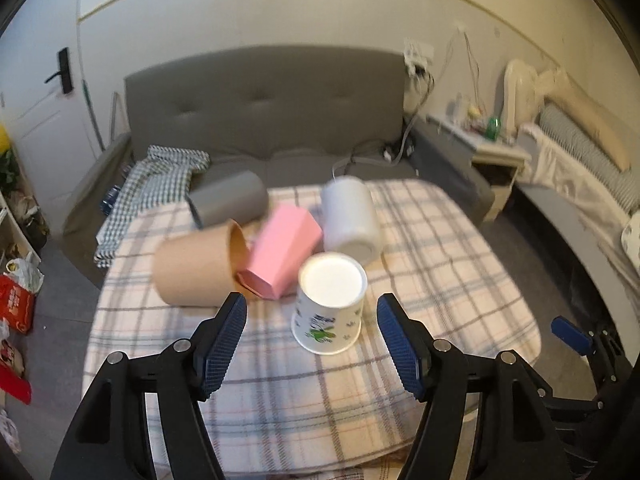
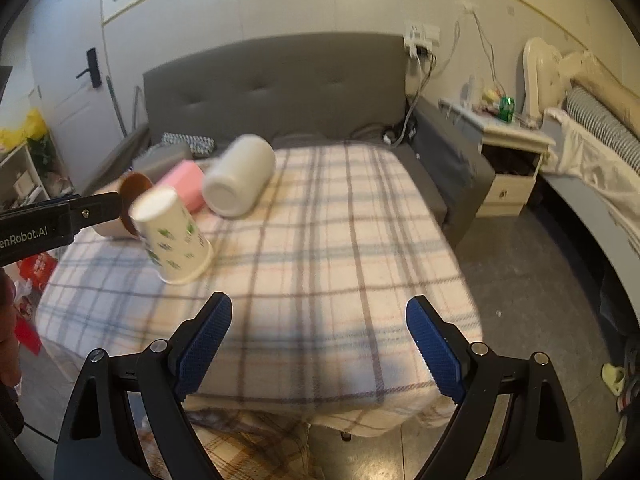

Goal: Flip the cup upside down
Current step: 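Lower the inverted cup onto the table and open the left gripper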

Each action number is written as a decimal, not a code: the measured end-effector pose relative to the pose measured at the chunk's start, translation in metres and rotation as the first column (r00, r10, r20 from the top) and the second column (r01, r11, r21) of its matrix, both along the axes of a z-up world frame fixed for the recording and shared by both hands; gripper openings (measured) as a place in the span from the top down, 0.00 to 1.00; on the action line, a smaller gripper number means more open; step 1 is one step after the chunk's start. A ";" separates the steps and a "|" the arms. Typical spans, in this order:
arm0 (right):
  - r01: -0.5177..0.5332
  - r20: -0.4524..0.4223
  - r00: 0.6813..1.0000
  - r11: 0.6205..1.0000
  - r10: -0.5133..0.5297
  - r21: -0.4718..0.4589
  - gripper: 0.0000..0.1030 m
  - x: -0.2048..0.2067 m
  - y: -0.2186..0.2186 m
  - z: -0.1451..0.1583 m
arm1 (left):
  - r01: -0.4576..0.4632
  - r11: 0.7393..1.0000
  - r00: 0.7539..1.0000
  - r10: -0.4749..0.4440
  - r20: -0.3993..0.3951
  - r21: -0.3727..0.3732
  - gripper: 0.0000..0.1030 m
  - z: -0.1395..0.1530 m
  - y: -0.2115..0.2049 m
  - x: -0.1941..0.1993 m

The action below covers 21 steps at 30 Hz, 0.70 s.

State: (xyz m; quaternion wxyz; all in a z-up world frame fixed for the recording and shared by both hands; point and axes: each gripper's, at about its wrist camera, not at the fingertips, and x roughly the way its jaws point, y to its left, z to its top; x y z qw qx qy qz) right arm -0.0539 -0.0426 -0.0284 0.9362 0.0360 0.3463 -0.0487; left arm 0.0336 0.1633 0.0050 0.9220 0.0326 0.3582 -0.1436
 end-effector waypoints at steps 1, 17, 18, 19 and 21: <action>-0.004 0.012 1.000 1.000 0.004 -0.004 0.13 -0.003 0.002 0.005 | -0.010 1.000 1.000 0.010 0.018 -0.014 0.31 0.007 0.006 -0.005; -0.121 0.143 0.982 0.992 0.125 -0.037 0.13 -0.034 0.065 0.056 | -0.128 0.989 0.976 0.138 0.167 -0.068 0.31 0.013 0.071 -0.057; -0.124 0.137 0.982 0.991 0.129 -0.041 0.13 -0.032 0.066 0.054 | -0.136 0.988 0.975 0.146 0.168 -0.066 0.31 0.009 0.072 -0.058; -0.130 0.125 0.983 0.990 0.135 -0.046 0.13 -0.028 0.068 0.051 | -0.145 0.987 0.974 0.154 0.168 -0.066 0.29 0.005 0.074 -0.059; -0.136 0.107 0.984 0.989 0.141 -0.052 0.13 -0.027 0.072 0.044 | -0.160 0.984 0.971 0.170 0.165 -0.072 0.25 -0.005 0.077 -0.059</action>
